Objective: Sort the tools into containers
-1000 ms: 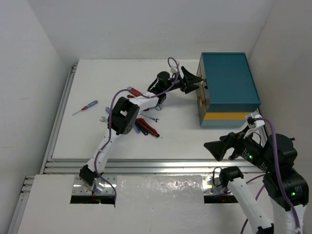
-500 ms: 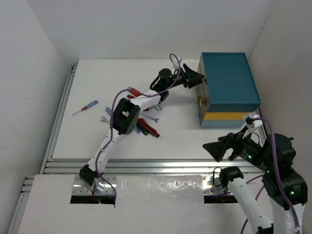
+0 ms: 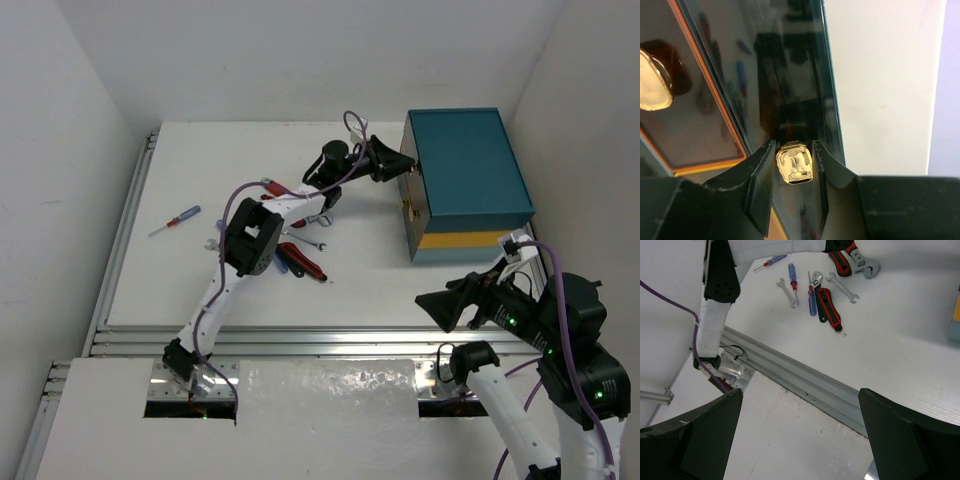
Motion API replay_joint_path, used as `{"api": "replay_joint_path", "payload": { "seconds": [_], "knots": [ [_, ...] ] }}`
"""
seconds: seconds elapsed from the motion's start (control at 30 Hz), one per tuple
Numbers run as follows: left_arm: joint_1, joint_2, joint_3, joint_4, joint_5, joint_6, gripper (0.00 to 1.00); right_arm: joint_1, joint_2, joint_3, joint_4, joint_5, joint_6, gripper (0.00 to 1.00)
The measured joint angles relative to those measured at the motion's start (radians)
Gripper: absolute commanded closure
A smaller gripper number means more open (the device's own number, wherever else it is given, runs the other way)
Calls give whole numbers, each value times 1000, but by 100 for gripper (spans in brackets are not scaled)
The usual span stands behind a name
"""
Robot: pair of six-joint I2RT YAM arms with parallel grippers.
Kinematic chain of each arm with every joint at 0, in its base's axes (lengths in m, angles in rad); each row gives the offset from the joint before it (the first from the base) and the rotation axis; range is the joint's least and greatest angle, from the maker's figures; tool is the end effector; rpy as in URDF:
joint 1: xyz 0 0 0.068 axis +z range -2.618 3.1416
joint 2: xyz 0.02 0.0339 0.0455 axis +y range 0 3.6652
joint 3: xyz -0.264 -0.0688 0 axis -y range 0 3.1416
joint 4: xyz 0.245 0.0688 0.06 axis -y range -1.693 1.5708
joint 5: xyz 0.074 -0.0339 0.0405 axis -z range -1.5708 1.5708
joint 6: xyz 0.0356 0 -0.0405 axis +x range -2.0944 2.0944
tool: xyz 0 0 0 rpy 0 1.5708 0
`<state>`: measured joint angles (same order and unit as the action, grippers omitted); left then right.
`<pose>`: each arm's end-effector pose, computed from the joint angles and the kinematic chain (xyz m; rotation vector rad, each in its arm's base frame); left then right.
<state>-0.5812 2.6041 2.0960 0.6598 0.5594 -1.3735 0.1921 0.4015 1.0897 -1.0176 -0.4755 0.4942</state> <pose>0.4853 -0.3414 0.1976 -0.1312 1.7849 -1.9112 0.0245 0.0214 0.3845 -0.0404 1.9677 0.9090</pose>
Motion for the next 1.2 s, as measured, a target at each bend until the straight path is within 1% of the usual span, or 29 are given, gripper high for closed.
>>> {"api": "replay_joint_path", "payload": {
  "seconds": [0.03,0.17,0.23,0.37,0.4,0.43,0.5,0.57,0.6,0.63,0.67,0.8,0.87,0.97,1.07,1.2],
  "knots": [
    [4,-20,-24,-7,10,10,93,0,1,0,0,0,0,1],
    [50,-127,-168,-35,62,58,86,0,5,0,0,1,-5,1],
    [88,-183,-245,-37,109,70,87,0,8,0,0,3,-10,1],
    [140,-234,-306,-42,169,96,86,0,16,0,2,4,-16,1],
    [151,-241,-315,-44,180,103,83,0,19,1,2,5,-16,1],
    [158,-246,-322,-45,187,109,73,0,21,1,3,5,-17,1],
    [166,-254,-334,-51,197,117,71,0,26,1,4,5,-19,1],
    [171,-262,-343,-60,200,136,50,0,32,1,4,5,-20,1],
    [171,-270,-352,-66,194,149,18,0,35,1,4,5,-20,1],
    [174,-282,-365,-76,186,163,5,0,38,1,5,5,-20,1],
    [177,-295,-379,-82,177,171,0,0,41,1,5,4,-21,1],
    [195,-385,-457,-144,140,230,0,0,55,1,7,3,-23,1],
    [210,-438,-482,-205,113,281,0,0,64,0,9,-1,-23,1],
    [245,-546,-514,-372,22,386,0,0,78,-40,58,-56,-14,1],
    [296,-701,-535,-628,-181,501,0,0,134,-92,105,-134,5,1],
    [371,-991,-574,-944,-555,638,0,3,293,-100,193,-172,31,1]
  ]
}}
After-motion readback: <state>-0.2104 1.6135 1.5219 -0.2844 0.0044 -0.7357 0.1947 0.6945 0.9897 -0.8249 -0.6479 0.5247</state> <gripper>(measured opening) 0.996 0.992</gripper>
